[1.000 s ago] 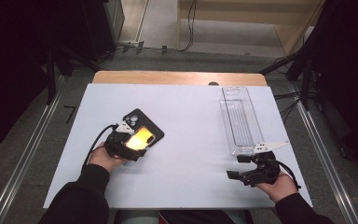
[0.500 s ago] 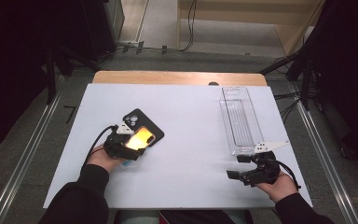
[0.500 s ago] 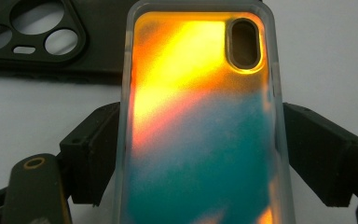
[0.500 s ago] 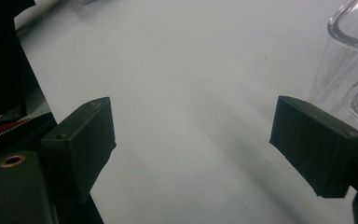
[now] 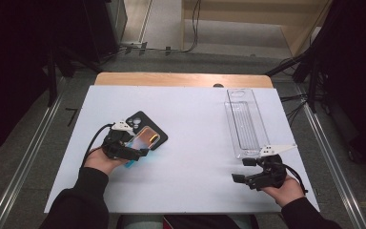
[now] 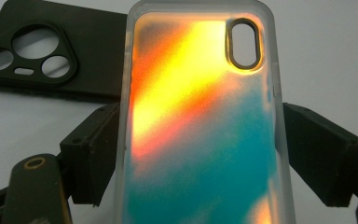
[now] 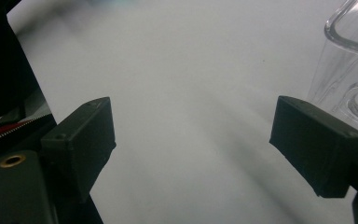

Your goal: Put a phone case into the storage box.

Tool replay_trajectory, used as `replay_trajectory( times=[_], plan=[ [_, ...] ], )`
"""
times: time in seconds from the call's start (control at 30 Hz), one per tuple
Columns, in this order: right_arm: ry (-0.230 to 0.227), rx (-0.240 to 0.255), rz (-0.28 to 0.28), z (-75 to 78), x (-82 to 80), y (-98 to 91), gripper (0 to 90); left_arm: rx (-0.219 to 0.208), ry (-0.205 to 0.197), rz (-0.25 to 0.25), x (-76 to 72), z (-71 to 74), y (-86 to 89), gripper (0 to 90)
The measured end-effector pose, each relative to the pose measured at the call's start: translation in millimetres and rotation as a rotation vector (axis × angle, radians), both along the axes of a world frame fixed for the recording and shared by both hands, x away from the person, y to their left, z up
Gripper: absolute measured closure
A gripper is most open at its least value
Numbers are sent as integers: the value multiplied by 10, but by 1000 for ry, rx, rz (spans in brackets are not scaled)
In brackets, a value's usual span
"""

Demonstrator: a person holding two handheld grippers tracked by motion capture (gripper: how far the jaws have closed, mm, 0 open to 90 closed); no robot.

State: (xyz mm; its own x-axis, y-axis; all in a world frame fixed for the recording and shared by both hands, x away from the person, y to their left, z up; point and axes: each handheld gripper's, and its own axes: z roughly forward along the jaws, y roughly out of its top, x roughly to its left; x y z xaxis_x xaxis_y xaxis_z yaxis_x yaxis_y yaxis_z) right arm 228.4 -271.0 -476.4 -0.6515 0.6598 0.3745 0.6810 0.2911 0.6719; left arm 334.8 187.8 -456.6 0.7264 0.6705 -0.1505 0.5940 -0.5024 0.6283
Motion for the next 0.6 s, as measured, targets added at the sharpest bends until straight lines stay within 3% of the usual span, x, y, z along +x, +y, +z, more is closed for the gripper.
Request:
replay_trajectory(
  times=[0.4,0.6],
  plan=[
    [-14,3,-3,16,-4,-4,122,-44,51,-41,-243,246,-162,170],
    [-16,1,1,16,-4,-1,122,-55,58,-52,-305,263,-272,170]
  ],
)
